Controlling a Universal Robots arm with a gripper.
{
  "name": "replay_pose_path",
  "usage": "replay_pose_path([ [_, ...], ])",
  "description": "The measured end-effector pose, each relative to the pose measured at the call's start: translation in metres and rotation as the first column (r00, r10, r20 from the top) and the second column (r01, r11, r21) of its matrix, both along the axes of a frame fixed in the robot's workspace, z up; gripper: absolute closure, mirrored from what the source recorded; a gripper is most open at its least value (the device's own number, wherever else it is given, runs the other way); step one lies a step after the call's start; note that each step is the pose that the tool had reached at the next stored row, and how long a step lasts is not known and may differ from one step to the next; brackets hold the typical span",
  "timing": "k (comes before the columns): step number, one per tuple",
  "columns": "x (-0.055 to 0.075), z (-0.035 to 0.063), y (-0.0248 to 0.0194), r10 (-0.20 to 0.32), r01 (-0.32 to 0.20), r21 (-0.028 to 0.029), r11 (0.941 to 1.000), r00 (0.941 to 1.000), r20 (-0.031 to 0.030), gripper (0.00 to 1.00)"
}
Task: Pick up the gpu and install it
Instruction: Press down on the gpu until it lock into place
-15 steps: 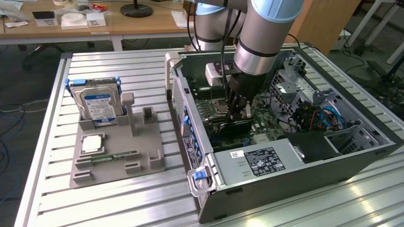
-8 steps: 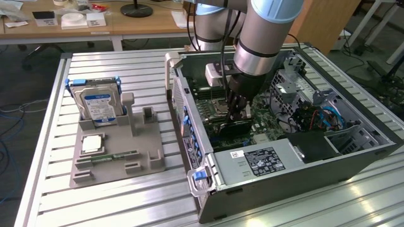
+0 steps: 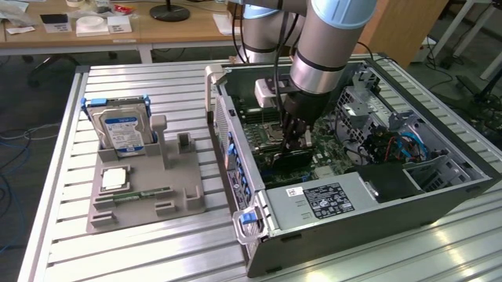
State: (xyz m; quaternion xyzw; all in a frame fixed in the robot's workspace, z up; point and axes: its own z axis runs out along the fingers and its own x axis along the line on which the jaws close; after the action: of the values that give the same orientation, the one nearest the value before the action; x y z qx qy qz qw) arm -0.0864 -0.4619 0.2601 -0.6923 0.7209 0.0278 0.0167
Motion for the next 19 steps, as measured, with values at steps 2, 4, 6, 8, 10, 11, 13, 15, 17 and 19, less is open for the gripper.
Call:
replay_pose_path([
  [2, -0.0001, -0.0002, 0.0000, 0.000, 0.000, 0.0003, 1.0000, 1.0000, 0.0000, 0.89],
  [4, -0.0005, -0.0005, 0.0000, 0.000, 0.000, 0.0003, 1.0000, 1.0000, 0.0002, 0.89],
  [6, -0.0006, -0.0006, -0.0001, 0.000, 0.000, 0.0002, 1.0000, 1.0000, 0.0002, 0.89],
  [8, -0.0006, -0.0007, -0.0001, 0.000, 0.000, 0.0004, 1.0000, 1.0000, 0.0003, 0.89],
  [10, -0.0008, -0.0012, 0.0000, 0.000, 0.000, 0.0003, 1.0000, 1.0000, 0.0004, 0.89],
  [11, -0.0010, -0.0014, -0.0001, 0.000, 0.000, 0.0000, 1.0000, 1.0000, 0.0003, 0.89],
  [13, -0.0010, -0.0015, -0.0001, 0.000, 0.000, 0.0001, 1.0000, 1.0000, 0.0003, 0.89],
  [15, -0.0010, -0.0016, -0.0001, 0.000, 0.000, 0.0004, 1.0000, 1.0000, 0.0005, 0.89],
  [17, -0.0011, -0.0017, 0.0000, 0.000, 0.000, 0.0006, 1.0000, 1.0000, 0.0005, 0.89],
  [19, -0.0010, -0.0009, 0.0001, 0.000, 0.000, 0.0014, 1.0000, 1.0000, 0.0008, 0.89],
])
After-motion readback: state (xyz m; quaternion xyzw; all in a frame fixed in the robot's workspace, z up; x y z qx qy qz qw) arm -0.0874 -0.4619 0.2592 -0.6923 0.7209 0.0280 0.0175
